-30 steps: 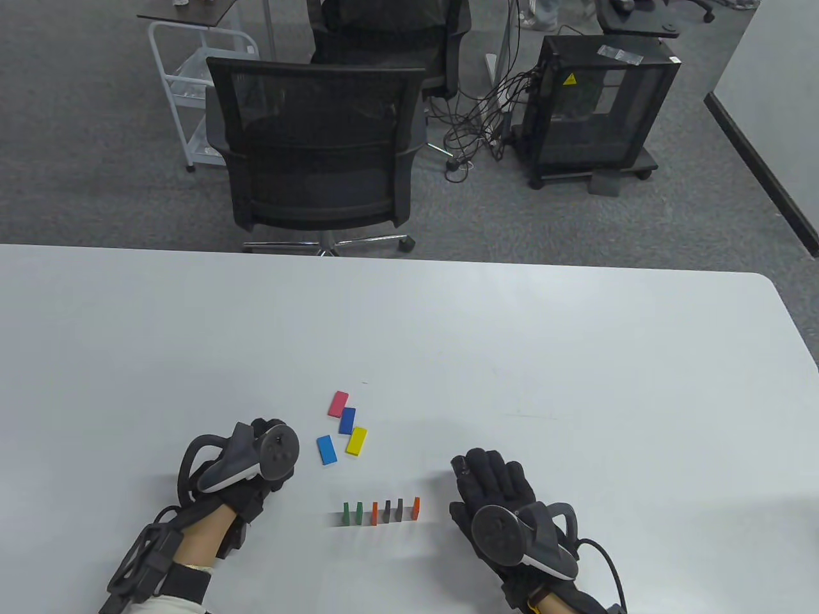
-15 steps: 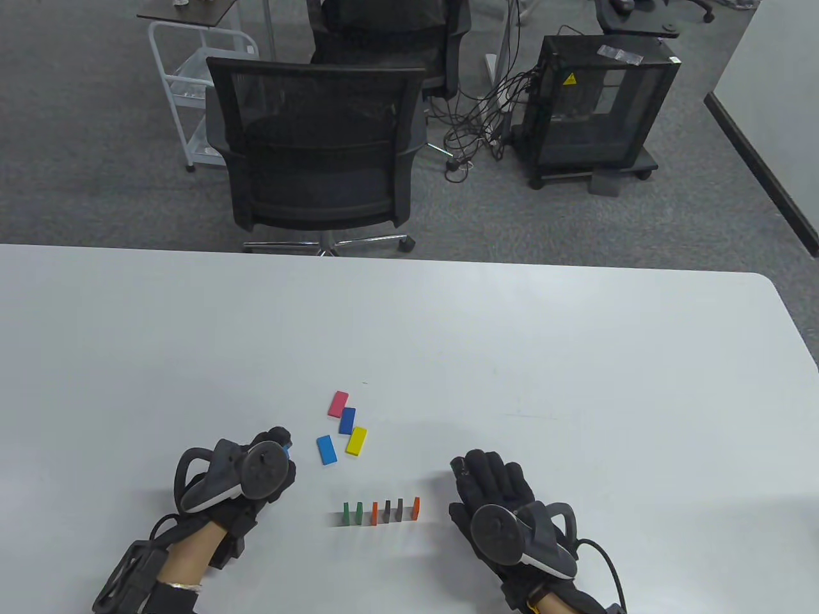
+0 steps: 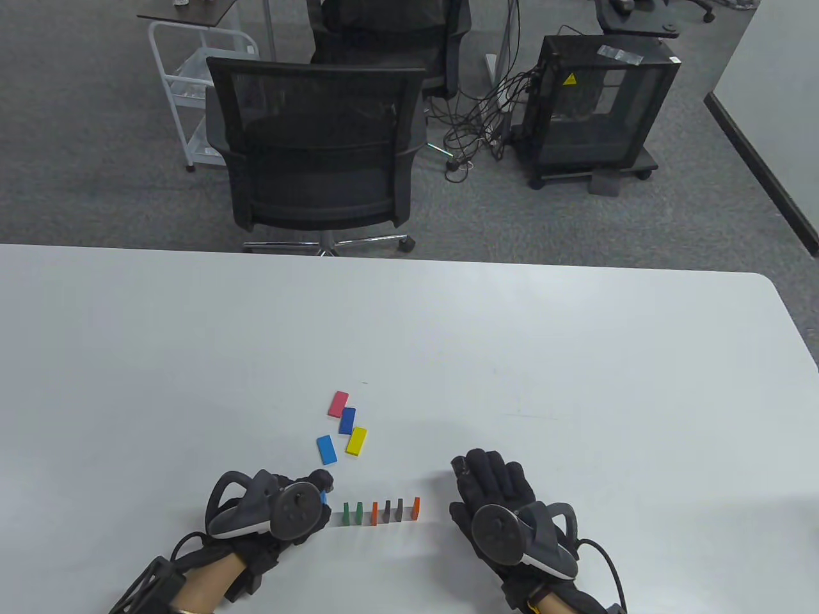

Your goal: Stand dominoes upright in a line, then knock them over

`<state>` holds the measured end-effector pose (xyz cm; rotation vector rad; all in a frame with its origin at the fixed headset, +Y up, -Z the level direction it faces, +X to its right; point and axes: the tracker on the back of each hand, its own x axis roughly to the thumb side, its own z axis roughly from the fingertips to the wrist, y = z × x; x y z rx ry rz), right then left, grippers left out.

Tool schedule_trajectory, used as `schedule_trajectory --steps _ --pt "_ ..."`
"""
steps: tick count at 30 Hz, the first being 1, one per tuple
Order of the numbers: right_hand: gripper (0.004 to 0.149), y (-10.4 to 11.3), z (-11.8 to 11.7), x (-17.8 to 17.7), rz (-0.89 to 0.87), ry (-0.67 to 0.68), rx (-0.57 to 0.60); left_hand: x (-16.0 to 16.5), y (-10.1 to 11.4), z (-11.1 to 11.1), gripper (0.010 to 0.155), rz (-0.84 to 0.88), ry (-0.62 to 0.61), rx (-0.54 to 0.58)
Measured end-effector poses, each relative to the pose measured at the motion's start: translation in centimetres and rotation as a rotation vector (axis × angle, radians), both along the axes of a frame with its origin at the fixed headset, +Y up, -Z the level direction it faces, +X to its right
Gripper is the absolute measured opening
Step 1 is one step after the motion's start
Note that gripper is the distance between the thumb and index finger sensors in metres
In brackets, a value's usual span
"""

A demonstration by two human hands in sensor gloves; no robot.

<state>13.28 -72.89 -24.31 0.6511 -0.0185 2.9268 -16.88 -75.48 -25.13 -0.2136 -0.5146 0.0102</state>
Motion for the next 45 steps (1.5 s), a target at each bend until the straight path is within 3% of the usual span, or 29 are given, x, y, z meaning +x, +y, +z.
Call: schedule_trajectory --steps 45 --pt "0.066 -0.18 -0.07 -0.05 0.01 0.0 -0.019 0.93 -0.82 0.94 0.064 0.009 -0.036 -0.02"
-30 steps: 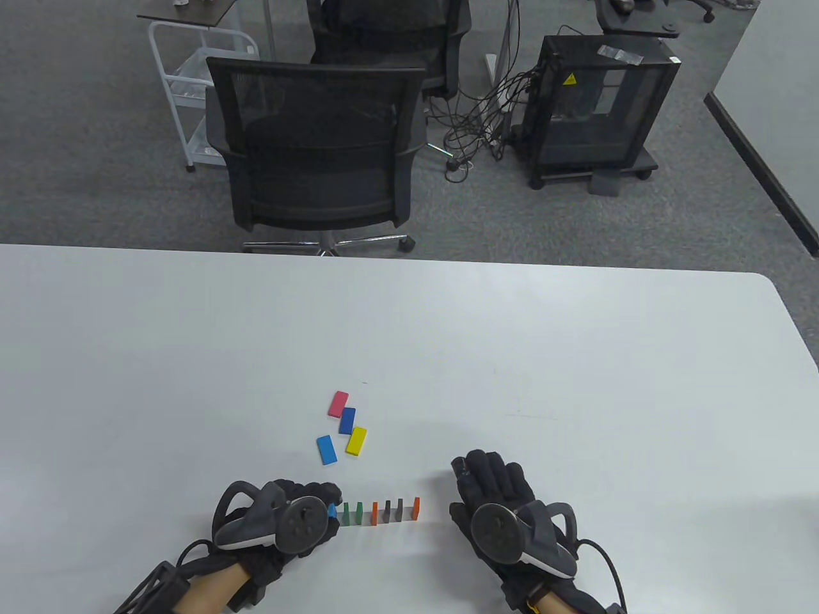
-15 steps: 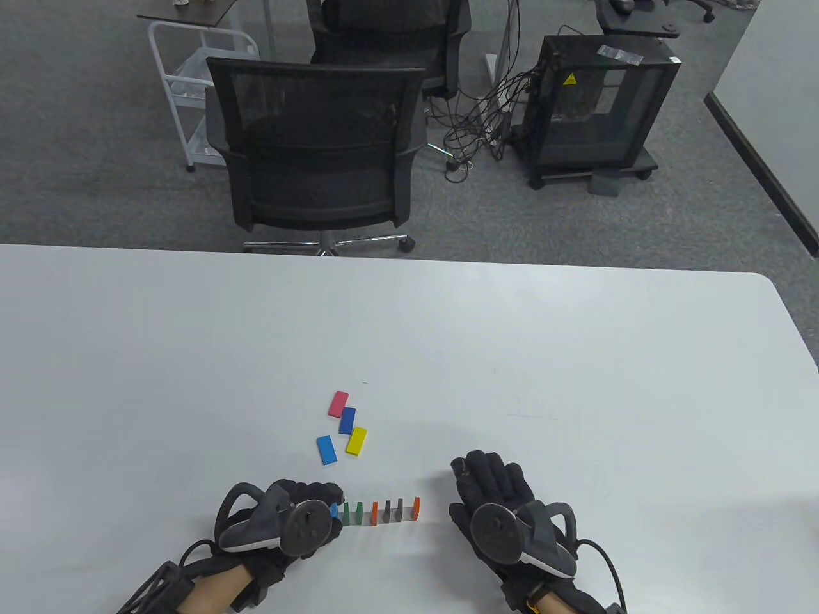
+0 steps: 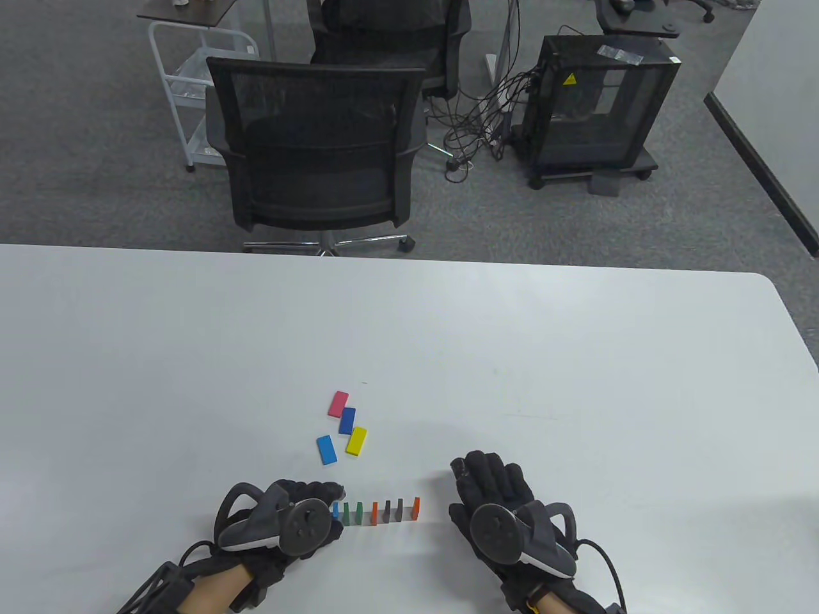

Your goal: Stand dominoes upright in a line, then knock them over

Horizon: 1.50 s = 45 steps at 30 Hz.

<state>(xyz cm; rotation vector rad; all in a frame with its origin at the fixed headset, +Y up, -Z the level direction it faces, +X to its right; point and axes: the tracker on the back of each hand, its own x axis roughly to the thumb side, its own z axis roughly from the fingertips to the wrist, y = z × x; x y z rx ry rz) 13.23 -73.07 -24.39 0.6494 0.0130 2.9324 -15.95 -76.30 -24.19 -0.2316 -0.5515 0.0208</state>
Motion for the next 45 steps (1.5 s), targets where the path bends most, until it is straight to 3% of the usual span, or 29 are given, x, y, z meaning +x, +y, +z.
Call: schedule_trajectory --steps 8,15,20,25,31,39,45 --pt "0.067 0.0 0.0 0.0 0.0 -0.001 0.003 -0.5 0.6 -0.2 0.073 -0.005 0.0 -0.07" --pt "0.067 0.2 0.0 0.1 -0.011 -0.009 0.006 -2.0 2.3 -1.8 0.075 -0.01 0.066 -0.202" --pt "0.067 0.1 -0.1 0.1 -0.012 -0.01 0.005 -2.1 3.4 -4.1 0.066 0.014 0.185 -0.113" --pt "0.067 0.2 -0.1 0.2 -0.014 -0.01 0.011 -1.3 2.7 -7.4 0.063 -0.112 0.311 -0.164" --pt "0.067 0.2 -0.1 0.2 -0.017 -0.011 0.012 -0.3 1.7 -9.9 0.061 -0.146 0.365 -0.172" --pt "0.067 0.1 -0.1 0.3 -0.015 -0.013 0.009 1.6 0.5 -10.6 0.06 -0.305 0.353 -0.12" --pt "0.067 0.0 -0.2 0.3 -0.008 -0.014 0.0 1.7 0.5 -10.9 0.057 -0.29 0.359 -0.146"
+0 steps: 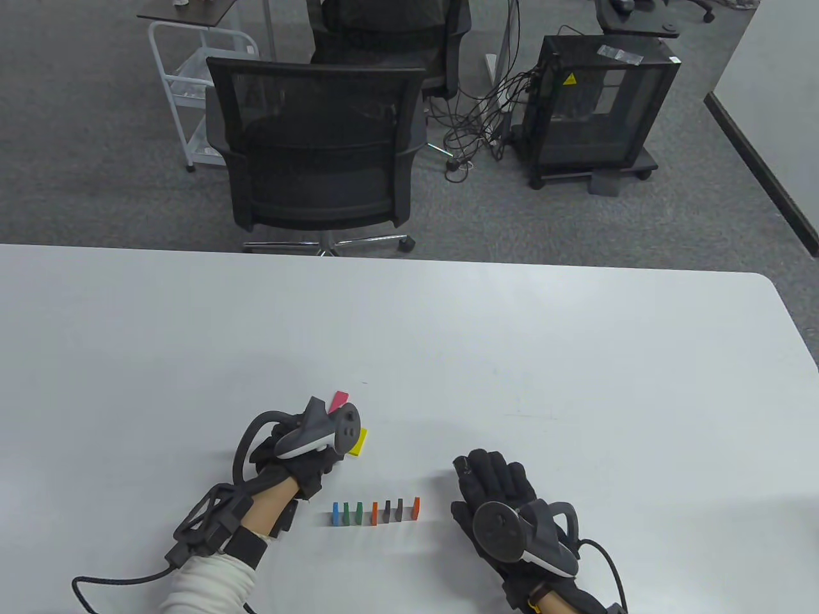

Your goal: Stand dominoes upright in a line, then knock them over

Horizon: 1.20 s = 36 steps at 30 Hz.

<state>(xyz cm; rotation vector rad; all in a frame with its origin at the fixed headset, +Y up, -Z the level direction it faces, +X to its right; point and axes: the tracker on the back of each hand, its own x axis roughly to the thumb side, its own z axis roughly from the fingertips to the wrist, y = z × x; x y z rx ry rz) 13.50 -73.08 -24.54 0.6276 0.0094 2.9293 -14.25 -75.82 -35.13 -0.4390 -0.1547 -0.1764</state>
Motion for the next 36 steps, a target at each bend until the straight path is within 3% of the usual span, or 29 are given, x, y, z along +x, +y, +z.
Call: schedule_trajectory --steps 19,29,36 --pt "0.067 -0.1 0.0 -0.1 0.002 0.008 -0.004 0.8 -0.1 -0.2 0.051 -0.061 -0.008 -0.019" --pt "0.067 -0.1 0.0 -0.1 -0.002 0.007 0.004 0.9 -0.5 0.6 0.06 -0.106 -0.076 0.005" --pt "0.067 -0.2 0.0 -0.1 -0.006 0.004 0.006 -0.4 0.1 1.4 0.066 -0.007 -0.079 0.059"
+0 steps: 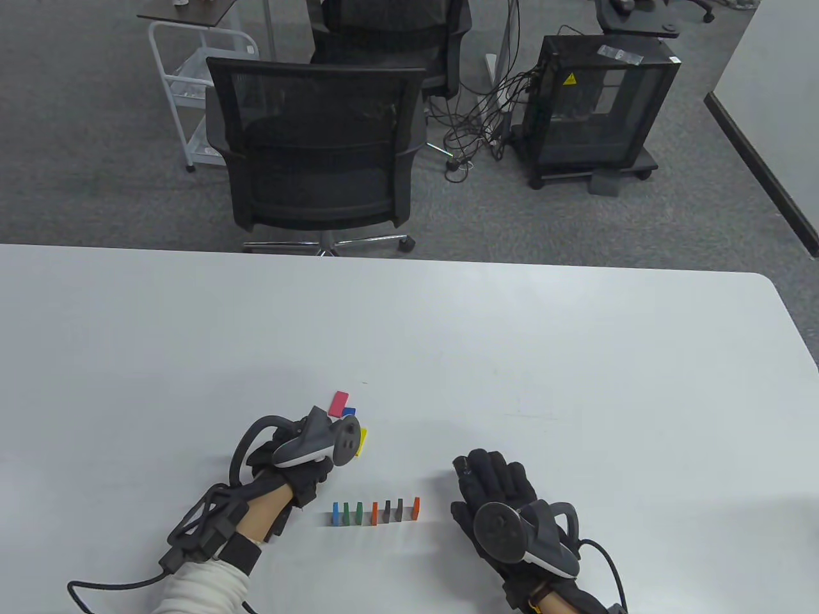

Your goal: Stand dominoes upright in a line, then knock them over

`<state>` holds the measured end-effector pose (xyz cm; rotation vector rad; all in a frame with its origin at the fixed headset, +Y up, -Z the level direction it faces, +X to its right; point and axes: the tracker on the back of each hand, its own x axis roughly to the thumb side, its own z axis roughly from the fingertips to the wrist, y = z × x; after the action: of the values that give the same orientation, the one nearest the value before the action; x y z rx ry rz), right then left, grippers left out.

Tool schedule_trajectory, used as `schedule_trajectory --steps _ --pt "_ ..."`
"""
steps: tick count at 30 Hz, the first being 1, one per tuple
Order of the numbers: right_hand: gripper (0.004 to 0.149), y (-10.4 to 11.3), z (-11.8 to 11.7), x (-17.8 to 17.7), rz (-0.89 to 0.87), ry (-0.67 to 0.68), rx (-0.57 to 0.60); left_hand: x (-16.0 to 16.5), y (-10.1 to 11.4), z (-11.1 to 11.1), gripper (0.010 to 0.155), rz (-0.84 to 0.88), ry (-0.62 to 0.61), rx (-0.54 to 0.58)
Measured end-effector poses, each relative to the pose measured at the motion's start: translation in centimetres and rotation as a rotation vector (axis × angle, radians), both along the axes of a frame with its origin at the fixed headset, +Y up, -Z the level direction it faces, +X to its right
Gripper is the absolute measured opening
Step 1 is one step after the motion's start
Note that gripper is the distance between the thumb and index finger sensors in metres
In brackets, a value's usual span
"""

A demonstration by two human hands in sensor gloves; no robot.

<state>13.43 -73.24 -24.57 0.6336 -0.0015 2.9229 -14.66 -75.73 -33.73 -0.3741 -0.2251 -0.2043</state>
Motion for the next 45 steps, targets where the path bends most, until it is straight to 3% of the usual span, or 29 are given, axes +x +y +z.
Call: schedule_trajectory --steps 9,19,30,45 --pt "0.067 -0.1 0.0 0.1 -0.002 -0.004 0.002 -2.4 0.4 1.7 0.056 0.176 -0.011 0.078" --pt "0.067 -0.1 -0.1 0.2 -0.004 -0.007 0.004 -3.6 0.9 3.2 0.053 0.221 0.01 0.123" --pt "0.067 -0.1 -0.1 0.3 -0.007 -0.011 0.01 -4.4 2.4 7.3 0.053 0.289 -0.073 0.204" --pt "0.067 -0.2 -0.1 0.2 0.0 -0.007 0.001 -3.6 0.9 9.0 0.054 0.3 -0.171 0.076"
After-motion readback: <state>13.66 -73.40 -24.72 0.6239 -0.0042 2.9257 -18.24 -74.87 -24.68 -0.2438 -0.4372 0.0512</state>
